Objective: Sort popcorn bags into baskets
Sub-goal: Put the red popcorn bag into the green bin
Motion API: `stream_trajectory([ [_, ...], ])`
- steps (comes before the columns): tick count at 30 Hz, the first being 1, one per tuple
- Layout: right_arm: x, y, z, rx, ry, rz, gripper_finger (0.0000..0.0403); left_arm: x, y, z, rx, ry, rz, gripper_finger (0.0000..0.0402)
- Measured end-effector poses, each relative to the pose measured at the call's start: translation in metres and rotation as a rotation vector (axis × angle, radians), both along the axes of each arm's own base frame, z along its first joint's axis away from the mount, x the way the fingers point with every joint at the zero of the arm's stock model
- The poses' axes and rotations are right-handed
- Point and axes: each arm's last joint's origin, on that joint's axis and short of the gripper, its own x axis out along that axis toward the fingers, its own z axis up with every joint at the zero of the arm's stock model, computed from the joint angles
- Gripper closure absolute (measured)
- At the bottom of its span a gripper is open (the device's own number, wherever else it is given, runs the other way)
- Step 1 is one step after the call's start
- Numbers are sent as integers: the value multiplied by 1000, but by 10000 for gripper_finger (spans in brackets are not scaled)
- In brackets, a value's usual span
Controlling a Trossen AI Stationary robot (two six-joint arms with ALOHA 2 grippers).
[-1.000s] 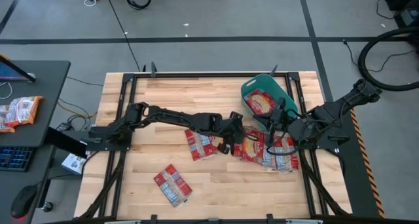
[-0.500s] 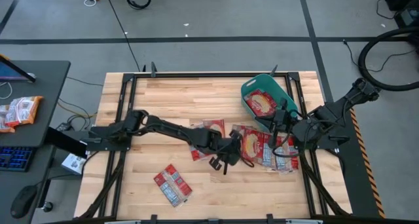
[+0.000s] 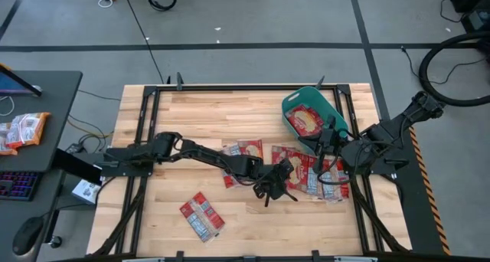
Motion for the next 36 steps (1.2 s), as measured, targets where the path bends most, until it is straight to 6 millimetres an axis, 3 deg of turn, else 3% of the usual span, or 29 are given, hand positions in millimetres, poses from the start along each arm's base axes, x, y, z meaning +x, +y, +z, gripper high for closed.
stream_trajectory([
  [3, 0, 0, 0, 4, -2, -1, 391, 1, 5, 0, 13, 7, -29, 141],
  [10, 0, 0, 0, 6, -2, -3, 391, 9, 9, -36, 92, 35, -76, 159],
  [15, 0, 0, 0, 7, -7, -3, 391, 15, 9, -46, 142, -13, -82, 177],
  [21, 0, 0, 0, 8, -5, -3, 391, 16, 18, -47, 70, -8, -54, 226],
  [30, 0, 0, 0, 8, -7, -3, 391, 17, 22, -44, 13, -16, 11, 375],
  [36, 0, 0, 0, 5, -5, -1, 391, 3, 17, -15, -40, 45, 59, 381],
])
